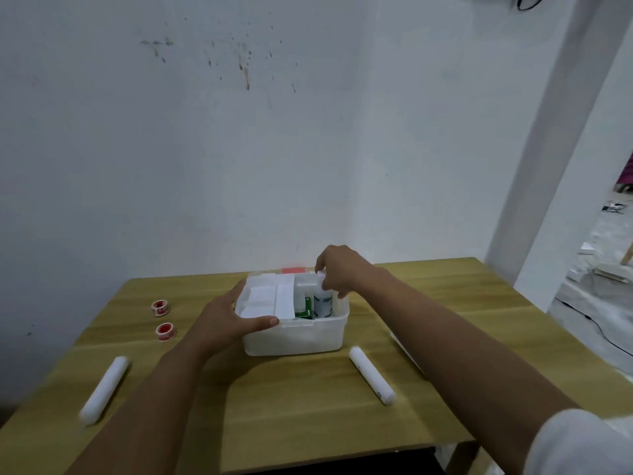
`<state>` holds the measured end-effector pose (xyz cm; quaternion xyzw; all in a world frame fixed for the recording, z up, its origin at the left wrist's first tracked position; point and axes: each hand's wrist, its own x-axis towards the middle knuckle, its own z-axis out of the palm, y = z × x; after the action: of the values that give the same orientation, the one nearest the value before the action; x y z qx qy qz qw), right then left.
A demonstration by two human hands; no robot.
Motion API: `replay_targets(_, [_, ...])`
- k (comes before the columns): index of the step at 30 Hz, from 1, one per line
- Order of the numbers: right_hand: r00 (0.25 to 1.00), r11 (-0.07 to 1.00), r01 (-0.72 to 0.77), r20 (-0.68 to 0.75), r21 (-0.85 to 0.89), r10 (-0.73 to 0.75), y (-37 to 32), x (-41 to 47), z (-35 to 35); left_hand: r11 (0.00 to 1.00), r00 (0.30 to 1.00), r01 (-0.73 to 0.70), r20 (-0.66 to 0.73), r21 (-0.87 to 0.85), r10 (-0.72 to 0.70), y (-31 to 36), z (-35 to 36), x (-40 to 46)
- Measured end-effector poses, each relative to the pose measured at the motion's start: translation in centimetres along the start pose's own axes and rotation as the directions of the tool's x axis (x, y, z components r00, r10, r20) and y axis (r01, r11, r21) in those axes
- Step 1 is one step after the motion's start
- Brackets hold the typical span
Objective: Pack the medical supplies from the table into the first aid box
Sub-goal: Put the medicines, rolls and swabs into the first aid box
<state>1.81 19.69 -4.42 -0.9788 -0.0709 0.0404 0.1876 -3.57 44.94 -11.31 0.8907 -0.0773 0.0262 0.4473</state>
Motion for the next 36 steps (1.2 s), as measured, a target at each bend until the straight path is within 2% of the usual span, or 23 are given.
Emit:
replay_targets(4, [0.999,0.974,-0.011,0.032,0.224,0.003,1.2,1.6,-1.5,0.999,1.0,0.028,-0.004,0.015,-0.028,-0.7,0.0,0.7])
replay_targets(7, [0.991,0.948,-0.011,-0.121,0.318,0.052,3.1,3.8,-3.3,1.0,1.0,0.013,-0.012,-0.015,-0.013,-1.1,0.3,0.9])
replay_targets(10, [0.966,0.986,-0.035,-0.248,0.163,0.075,6.3,6.5,-2.9,0.997,1.0,-0.002,-0.029,-0.073,0.0,-0.9,0.7,0.6])
replay_targets(12, [0.983,0.997,-0.065,-0.172,-0.036,0.058,8.4,7.9,-1.5,0.996,0.999,-0.003,-0.034,-0.088,0.0,-0.6,0.8,0.5])
replay_targets(15, [0.996,0.98,-0.085,-0.03,-0.182,0.081,10.5,8.8,1.1,0.997,0.999,-0.013,-0.037,-0.075,0.01,-0.4,0.7,0.3])
replay_targets(18, [0.99,0.946,-0.137,-0.084,-0.294,0.117,11.6,8.9,3.0,0.997,0.999,-0.013,-0.039,-0.071,0.01,-0.5,0.8,0.5])
replay_targets(20, [0.984,0.94,-0.147,-0.144,-0.309,0.106,11.8,8.8,3.6,0.997,0.999,-0.008,-0.045,-0.074,0.005,-0.8,0.8,0.6])
replay_targets(26, [0.979,0.981,-0.137,-0.171,-0.135,0.113,12.7,7.6,4.3,0.999,0.998,-0.007,-0.055,-0.04,0.004,-0.8,0.7,0.4])
replay_targets(31, [0.961,0.987,-0.106,-0.243,0.12,0.133,12.4,6.1,2.3,0.999,0.999,-0.004,-0.054,-0.053,0.001,-0.5,0.8,0.0])
replay_targets(36, [0.913,0.928,0.075,-0.4,0.364,0.083,9.2,4.1,-3.6,0.999,0.999,0.009,-0.047,-0.039,-0.011,-0.5,0.5,0.2])
